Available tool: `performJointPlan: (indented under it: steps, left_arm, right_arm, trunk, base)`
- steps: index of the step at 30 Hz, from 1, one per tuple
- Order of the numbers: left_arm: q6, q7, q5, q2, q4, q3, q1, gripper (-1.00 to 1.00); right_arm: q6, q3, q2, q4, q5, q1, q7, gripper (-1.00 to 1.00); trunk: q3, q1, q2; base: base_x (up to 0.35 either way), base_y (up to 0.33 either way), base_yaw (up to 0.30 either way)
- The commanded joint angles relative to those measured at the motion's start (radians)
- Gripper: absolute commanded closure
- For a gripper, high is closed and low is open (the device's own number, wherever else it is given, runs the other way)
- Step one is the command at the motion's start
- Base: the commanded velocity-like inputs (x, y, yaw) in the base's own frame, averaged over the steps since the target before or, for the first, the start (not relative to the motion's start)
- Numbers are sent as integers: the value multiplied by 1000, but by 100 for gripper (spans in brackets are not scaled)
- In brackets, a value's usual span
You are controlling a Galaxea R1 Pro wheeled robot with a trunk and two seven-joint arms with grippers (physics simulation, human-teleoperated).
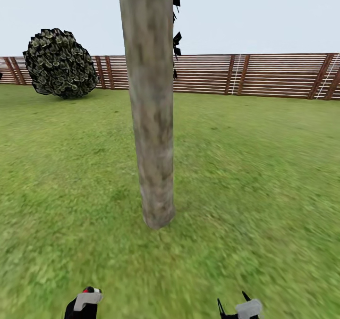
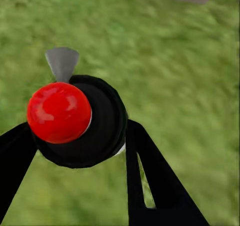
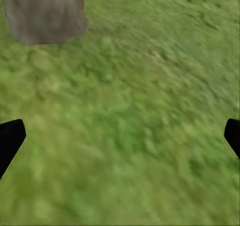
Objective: In the garden, pick up the pesticide atomizer on the floor and spray pesticide onto both trees until each tree trunk is fully covered.
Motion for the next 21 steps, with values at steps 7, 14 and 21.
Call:
performJointPlan:
  steps: [7,14,21]
  left_arm:
    - [17,-294,-142,54,-2,9,-76,100]
    - [176,-690,-432,83,-3,10,-219,100]
    - [226,-950,-596,82,-3,9,-297,100]
  right_arm:
    - [167,8,2,-41,212,-93,169,-100]
    - [339,9,-4,-107,239,-218,590,-100]
    - [445,11,1,-141,241,-304,834,-100]
  trunk:
    - [-1,0,0]
    - [-1,0,0]
    - [-1,0,0]
  base:
    - [0,0,0]
    - [0,0,0]
    - [0,0,0]
